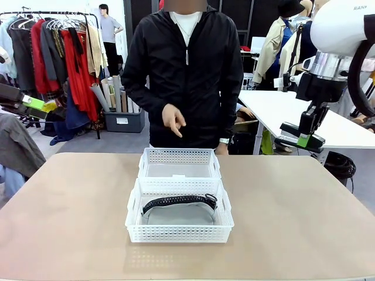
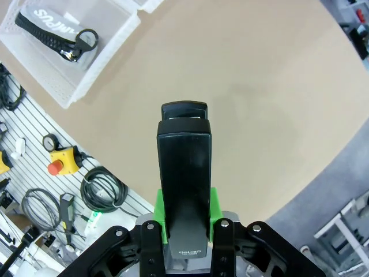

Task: Distribute items into two baskets.
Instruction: Place the picked Stapler into the Organizing basket as instructed by the person.

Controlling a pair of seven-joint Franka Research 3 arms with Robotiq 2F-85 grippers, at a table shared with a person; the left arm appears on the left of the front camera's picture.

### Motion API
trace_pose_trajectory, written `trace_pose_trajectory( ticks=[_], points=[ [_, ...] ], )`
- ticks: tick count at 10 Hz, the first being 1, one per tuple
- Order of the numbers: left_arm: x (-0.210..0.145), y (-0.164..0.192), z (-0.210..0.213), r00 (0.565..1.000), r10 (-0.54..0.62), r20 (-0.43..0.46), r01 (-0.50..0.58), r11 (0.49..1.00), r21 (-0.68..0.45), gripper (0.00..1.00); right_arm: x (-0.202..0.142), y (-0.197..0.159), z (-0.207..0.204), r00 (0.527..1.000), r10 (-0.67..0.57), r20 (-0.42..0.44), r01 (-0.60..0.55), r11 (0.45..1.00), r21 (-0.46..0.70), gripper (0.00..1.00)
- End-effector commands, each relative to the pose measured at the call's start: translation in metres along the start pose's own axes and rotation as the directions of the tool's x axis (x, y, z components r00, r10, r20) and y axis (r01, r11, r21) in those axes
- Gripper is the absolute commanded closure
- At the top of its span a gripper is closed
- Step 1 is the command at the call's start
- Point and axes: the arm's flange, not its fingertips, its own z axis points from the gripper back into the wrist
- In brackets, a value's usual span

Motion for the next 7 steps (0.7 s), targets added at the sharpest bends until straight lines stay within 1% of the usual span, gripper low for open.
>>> trace_pose_trajectory(
  ticks=[1, 7],
  points=[
    [0.0005, -0.0012, 0.0008, 1.000, -0.003, 0.002, 0.003, 1.000, 0.004, 0.00, -0.0003, 0.0016, 0.0021, 1.000, -0.010, 0.006, 0.010, 1.000, 0.001, 1.00],
    [0.0005, -0.0012, 0.0008, 1.000, -0.003, 0.002, 0.003, 1.000, 0.004, 0.00, -0.0003, 0.0016, 0.0021, 1.000, -0.010, 0.006, 0.010, 1.000, 0.001, 1.00]
  ],
)
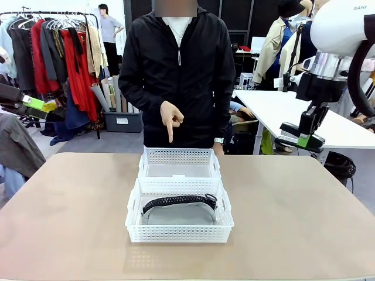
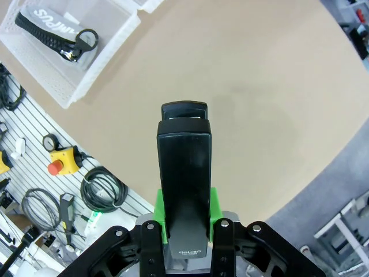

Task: Distribute items into two baskets.
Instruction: Place the picked Stapler into the Organizing basket as instructed by the person.

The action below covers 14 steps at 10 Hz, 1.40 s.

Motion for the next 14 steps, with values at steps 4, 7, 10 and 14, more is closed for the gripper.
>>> trace_pose_trajectory(
  ticks=[4, 7, 10, 14],
  points=[
    [0.000, -0.001, 0.001, 1.000, -0.003, 0.002, 0.003, 1.000, 0.004, 0.00, 0.000, 0.002, 0.002, 1.000, -0.010, 0.006, 0.010, 1.000, 0.001, 1.00],
    [0.000, -0.001, 0.001, 1.000, -0.003, 0.002, 0.003, 1.000, 0.004, 0.00, 0.000, 0.000, 0.000, 1.000, 0.000, 0.000, 0.000, 1.000, 0.000, 1.00],
    [0.000, -0.001, 0.001, 1.000, -0.003, 0.002, 0.003, 1.000, 0.004, 0.00, 0.029, -0.003, -0.006, 0.999, 0.044, -0.009, -0.044, 0.999, 0.001, 1.00],
    [0.000, -0.001, 0.001, 1.000, -0.003, 0.002, 0.003, 1.000, 0.004, 0.00, 0.059, 0.002, -0.007, 0.994, 0.107, 0.012, -0.107, 0.994, -0.022, 1.00]
  ],
)
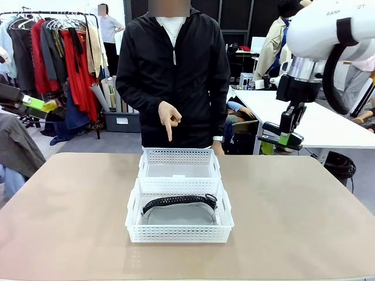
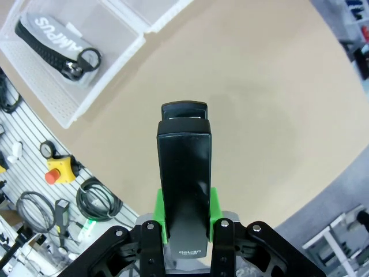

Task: Distribute items into two baskets.
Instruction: Place the picked Stapler into the Organizing basket as instructed by the person.

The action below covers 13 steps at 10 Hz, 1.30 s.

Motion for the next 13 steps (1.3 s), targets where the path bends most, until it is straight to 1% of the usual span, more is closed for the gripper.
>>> trace_pose_trajectory(
  ticks=[1, 5, 7, 8, 10, 12, 13],
  points=[
    [0.000, -0.001, 0.001, 1.000, -0.003, 0.002, 0.003, 1.000, 0.004, 0.00, 0.018, -0.002, 0.006, 0.998, 0.060, 0.014, -0.060, 0.998, -0.027, 1.00],
    [0.000, -0.001, 0.001, 1.000, -0.003, 0.002, 0.003, 1.000, 0.004, 0.00, 0.066, 0.003, 0.002, 0.987, 0.155, 0.029, -0.154, 0.987, -0.034, 1.00],
    [0.000, -0.001, 0.001, 1.000, -0.003, 0.002, 0.003, 1.000, 0.004, 0.00, 0.094, 0.009, -0.010, 0.984, 0.178, 0.013, -0.178, 0.984, -0.028, 1.00],
    [0.000, -0.001, 0.001, 1.000, -0.003, 0.002, 0.003, 1.000, 0.004, 0.00, 0.103, 0.012, -0.016, 0.981, 0.195, 0.006, -0.195, 0.980, -0.036, 1.00],
    [0.000, -0.001, 0.001, 1.000, -0.003, 0.002, 0.003, 1.000, 0.004, 0.00, 0.116, 0.015, -0.029, 0.967, 0.252, 0.027, -0.250, 0.966, -0.067, 1.00],
    [0.000, -0.001, 0.001, 1.000, -0.003, 0.002, 0.003, 1.000, 0.004, 0.00, 0.125, 0.016, -0.039, 0.950, 0.312, 0.029, -0.309, 0.949, -0.066, 1.00],
    [0.000, -0.001, 0.001, 1.000, -0.003, 0.002, 0.003, 1.000, 0.004, 0.00, 0.130, 0.017, -0.045, 0.939, 0.340, 0.045, -0.337, 0.939, -0.067, 1.00]
  ],
)
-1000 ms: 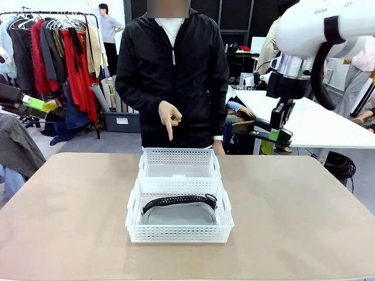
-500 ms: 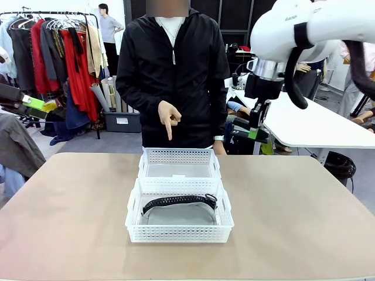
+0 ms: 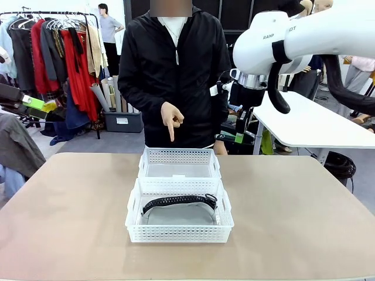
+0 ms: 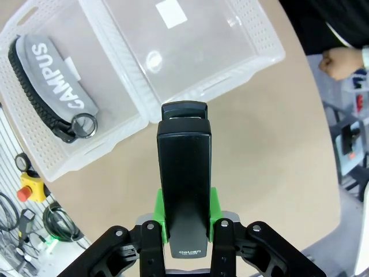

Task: Distribute items into two baskets.
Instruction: Place the picked Stapler into the Organizing basket as instructed by the person.

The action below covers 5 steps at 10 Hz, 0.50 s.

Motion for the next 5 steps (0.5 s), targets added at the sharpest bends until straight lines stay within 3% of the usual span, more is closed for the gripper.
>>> trace_pose_trajectory(
  ticks=[1, 5],
  points=[
    [0.000, -0.001, 0.001, 1.000, -0.002, 0.002, 0.002, 1.000, 0.003, 0.00, 0.010, -0.006, -0.005, 0.997, 0.073, 0.035, -0.072, 0.997, -0.015, 1.00],
    [0.000, -0.001, 0.001, 1.000, -0.002, 0.002, 0.002, 1.000, 0.003, 0.00, 0.047, -0.004, -0.024, 0.979, 0.200, 0.041, -0.200, 0.980, -0.014, 1.00]
  ],
)
